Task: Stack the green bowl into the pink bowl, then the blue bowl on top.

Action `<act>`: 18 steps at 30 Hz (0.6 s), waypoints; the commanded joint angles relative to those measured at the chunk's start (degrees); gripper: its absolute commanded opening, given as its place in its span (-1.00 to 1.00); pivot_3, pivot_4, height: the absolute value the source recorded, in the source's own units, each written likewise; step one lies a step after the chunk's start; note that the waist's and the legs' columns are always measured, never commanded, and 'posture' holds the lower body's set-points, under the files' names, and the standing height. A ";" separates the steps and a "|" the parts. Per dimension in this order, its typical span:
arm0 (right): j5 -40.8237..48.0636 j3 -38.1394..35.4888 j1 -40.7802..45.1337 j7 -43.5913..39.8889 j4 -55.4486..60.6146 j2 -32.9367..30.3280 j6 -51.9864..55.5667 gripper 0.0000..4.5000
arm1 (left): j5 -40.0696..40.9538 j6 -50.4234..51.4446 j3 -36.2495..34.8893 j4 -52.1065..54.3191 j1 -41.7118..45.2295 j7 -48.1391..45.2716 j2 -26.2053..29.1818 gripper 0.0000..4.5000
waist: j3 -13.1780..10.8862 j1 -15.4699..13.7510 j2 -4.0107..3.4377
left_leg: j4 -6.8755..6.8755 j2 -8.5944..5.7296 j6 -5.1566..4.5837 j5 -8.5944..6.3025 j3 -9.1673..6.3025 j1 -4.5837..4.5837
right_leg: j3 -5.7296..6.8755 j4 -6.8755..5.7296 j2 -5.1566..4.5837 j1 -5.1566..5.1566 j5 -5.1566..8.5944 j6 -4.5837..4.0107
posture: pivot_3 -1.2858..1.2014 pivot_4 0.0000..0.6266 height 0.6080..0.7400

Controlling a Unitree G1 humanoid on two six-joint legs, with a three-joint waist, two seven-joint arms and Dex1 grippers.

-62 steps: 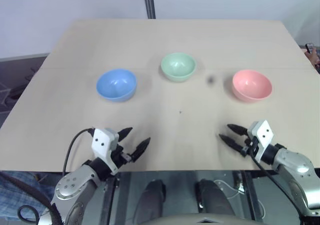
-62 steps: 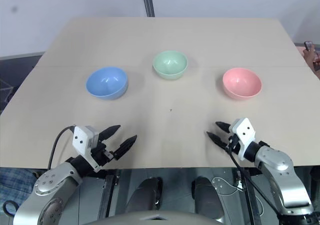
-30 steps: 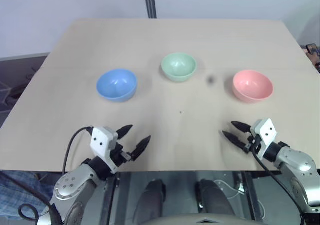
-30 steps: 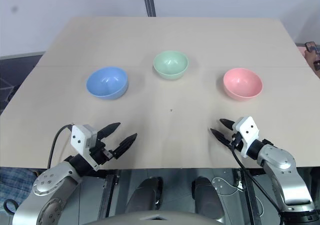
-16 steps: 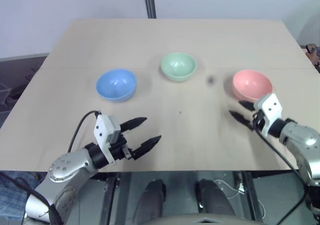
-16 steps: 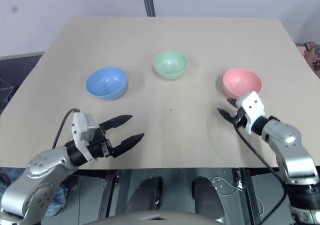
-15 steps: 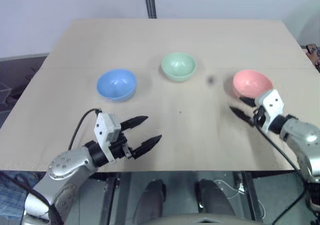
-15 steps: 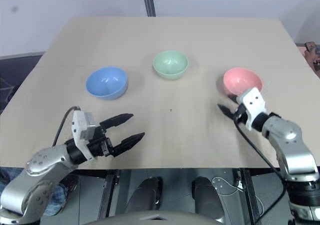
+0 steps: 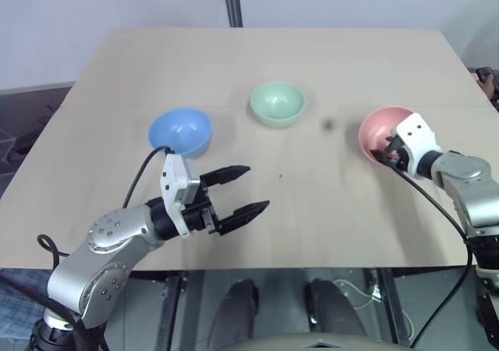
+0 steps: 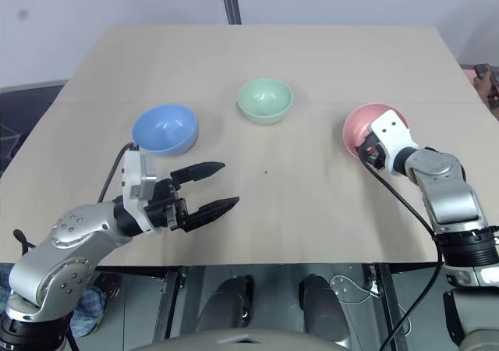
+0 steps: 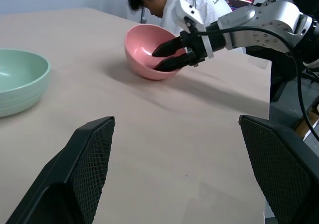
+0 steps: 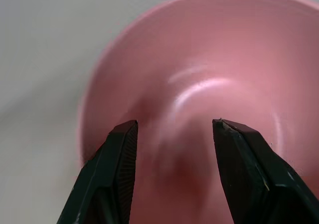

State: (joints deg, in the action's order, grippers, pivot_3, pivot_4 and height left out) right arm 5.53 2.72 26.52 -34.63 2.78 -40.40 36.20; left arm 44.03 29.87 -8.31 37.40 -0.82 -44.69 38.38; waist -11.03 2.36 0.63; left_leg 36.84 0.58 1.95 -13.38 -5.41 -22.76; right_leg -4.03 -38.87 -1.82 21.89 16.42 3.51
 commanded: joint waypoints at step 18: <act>2.33 -1.67 1.65 -2.85 2.89 1.16 -2.11 0.11 | -0.69 -0.31 0.27 0.66 -0.12 1.03 -0.65 0.88 | -0.02 -0.08 -0.01 | -0.03 -0.02 0.00 0.00 -0.04 -0.01 | 0.04 0.00 -0.03 0.00 0.00 0.00 | 0.03 -0.52 1.00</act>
State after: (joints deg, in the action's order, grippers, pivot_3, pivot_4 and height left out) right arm 9.92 1.08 27.84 -38.86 5.76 -38.00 33.77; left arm 42.95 29.86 -8.06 37.19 -1.04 -43.67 37.80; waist -11.05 2.28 0.61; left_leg 36.81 0.56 1.95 -13.38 -5.45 -22.76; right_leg -3.99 -38.88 -1.84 21.89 16.42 3.51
